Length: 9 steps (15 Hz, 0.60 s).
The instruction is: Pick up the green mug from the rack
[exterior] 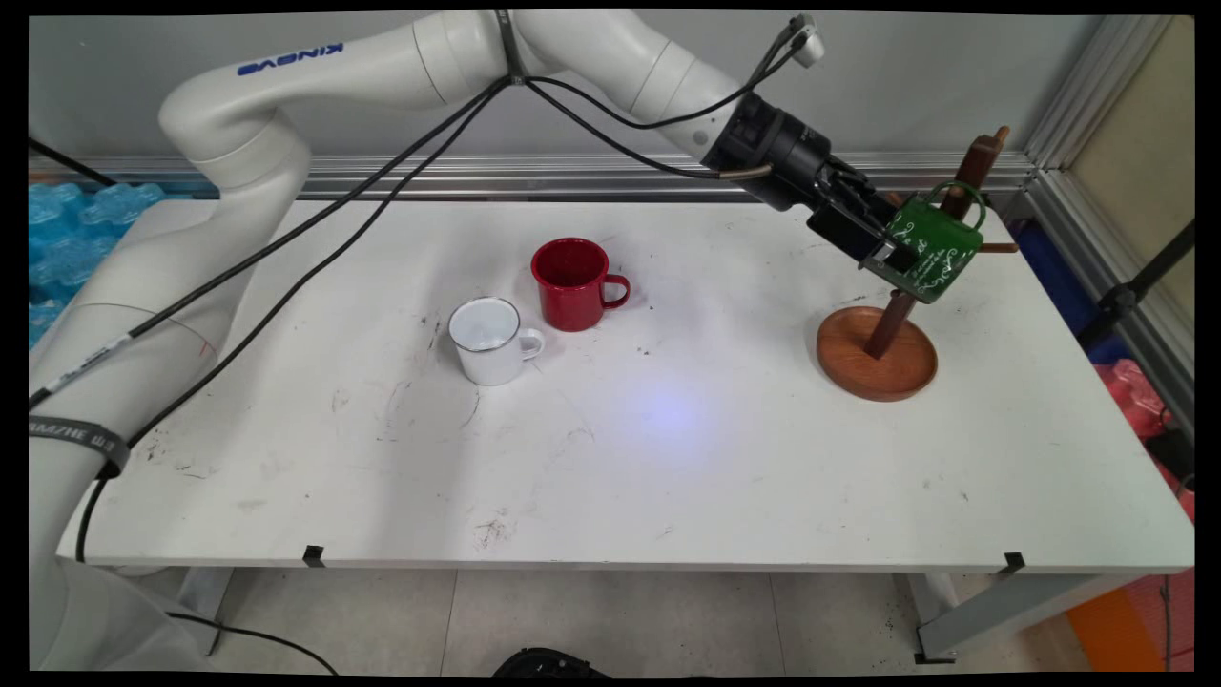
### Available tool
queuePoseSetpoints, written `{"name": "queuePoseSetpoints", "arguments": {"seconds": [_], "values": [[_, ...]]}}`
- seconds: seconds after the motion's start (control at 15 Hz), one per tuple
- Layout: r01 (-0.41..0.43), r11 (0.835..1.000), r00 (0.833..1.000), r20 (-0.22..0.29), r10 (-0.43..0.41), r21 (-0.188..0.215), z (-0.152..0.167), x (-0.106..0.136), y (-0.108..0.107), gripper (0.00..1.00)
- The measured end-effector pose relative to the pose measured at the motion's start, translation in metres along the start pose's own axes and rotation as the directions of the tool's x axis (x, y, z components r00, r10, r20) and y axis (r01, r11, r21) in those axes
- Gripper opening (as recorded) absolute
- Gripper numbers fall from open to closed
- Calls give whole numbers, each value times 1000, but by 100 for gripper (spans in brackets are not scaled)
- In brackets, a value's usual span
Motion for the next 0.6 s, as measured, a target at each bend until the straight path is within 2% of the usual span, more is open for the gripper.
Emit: {"name": "queuePoseSetpoints", "arguments": {"seconds": [0.27,0.33,0.6], "values": [[0,1000,1000,-10,0,-13,7,0,-2,100],[0,1000,1000,-14,0,-18,8,1,-2,0],[6,999,1000,-21,-7,-42,12,1,-1,0]]}}
